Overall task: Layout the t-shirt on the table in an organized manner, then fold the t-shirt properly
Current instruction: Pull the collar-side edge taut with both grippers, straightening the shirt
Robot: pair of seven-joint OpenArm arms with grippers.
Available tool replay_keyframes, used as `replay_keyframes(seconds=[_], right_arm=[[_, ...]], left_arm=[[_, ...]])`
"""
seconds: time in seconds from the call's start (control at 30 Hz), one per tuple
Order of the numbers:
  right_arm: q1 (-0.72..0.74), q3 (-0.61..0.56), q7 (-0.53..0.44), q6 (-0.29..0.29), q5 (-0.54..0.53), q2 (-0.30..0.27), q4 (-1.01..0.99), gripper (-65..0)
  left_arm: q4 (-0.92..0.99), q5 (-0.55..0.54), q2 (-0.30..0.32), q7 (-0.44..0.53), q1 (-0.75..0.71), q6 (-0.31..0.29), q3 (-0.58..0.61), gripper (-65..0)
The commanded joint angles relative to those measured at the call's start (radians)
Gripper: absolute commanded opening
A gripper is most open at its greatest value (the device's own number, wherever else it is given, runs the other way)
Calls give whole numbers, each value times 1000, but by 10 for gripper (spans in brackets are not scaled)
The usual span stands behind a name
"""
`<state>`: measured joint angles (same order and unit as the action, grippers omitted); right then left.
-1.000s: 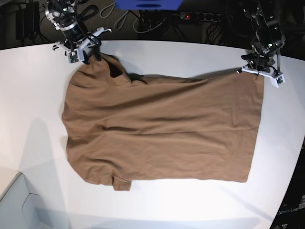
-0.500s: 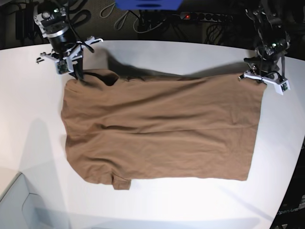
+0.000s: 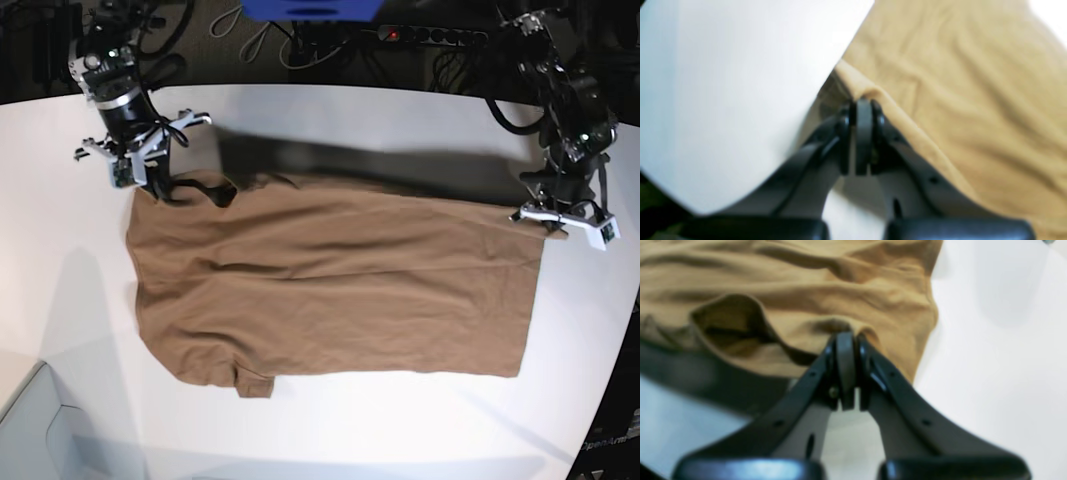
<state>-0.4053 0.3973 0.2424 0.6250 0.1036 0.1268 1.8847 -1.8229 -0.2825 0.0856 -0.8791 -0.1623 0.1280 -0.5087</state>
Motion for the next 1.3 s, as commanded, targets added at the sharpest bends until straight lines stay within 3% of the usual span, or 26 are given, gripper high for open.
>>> replay_keyframes(seconds=[0.0, 0.27, 0.57, 0.93, 1.03, 1.27], right_arm=[[21, 1, -27, -4, -14, -11, -6, -650], [181, 1, -27, -4, -14, -37, -158, -650], [302, 1, -27, -4, -12, -57, -265, -650], [316, -1, -27, -4, -12, -57, -362, -650], [316, -1, -27, -4, -12, -65, -365, -577], [303, 7, -27, -4, -17, -69, -262, -309]], left_arm=[[12, 6, 12, 11, 28, 3, -1, -650], [222, -1, 33, 18, 165, 3, 5, -650], [332, 6, 46, 18, 281, 3, 8, -650], [423, 6, 62, 16, 309, 3, 8, -648], [424, 2, 64, 10, 309, 3, 2, -598], [361, -2, 62, 8, 301, 3, 0, -329]])
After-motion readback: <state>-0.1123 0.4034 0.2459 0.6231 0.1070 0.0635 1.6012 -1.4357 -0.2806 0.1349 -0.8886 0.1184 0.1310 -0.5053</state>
